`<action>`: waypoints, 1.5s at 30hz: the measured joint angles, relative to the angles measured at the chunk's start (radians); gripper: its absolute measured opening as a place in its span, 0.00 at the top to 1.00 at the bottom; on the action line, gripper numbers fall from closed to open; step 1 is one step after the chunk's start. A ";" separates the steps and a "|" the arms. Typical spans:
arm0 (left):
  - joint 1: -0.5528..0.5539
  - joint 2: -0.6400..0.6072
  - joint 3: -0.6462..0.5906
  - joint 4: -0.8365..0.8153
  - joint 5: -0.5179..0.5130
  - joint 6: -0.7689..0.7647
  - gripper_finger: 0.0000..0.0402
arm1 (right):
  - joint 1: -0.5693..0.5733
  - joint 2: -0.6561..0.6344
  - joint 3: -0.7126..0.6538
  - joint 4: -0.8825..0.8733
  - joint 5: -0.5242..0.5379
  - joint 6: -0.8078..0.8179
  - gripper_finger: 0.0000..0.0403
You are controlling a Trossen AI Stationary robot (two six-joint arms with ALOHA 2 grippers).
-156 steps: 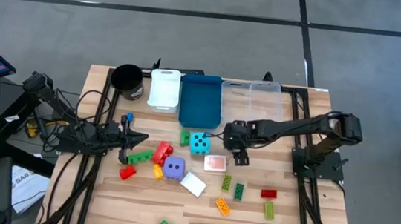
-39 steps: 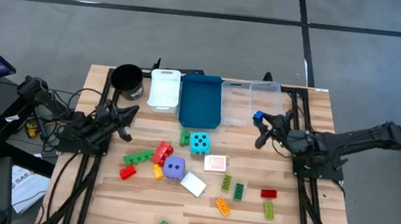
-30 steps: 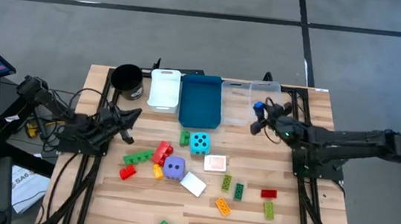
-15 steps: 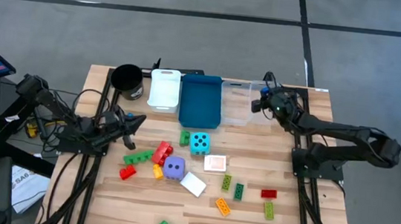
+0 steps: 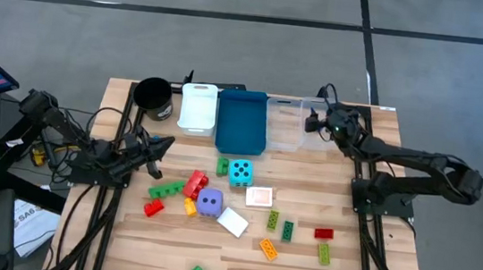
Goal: Pick & Place Toys
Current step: Put the small yellow game piece into the right transparent bin
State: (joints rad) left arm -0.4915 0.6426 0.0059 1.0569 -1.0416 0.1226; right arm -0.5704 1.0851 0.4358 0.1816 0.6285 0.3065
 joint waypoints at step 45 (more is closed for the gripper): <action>-0.010 0.144 0.000 -0.063 0.817 -0.566 1.00 | 1.383 0.475 0.000 0.924 0.365 -0.116 0.17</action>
State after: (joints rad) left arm -0.5017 0.7864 0.0059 0.9941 -0.2248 -0.4438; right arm 0.8130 1.5596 0.4362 1.1060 0.9939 0.1908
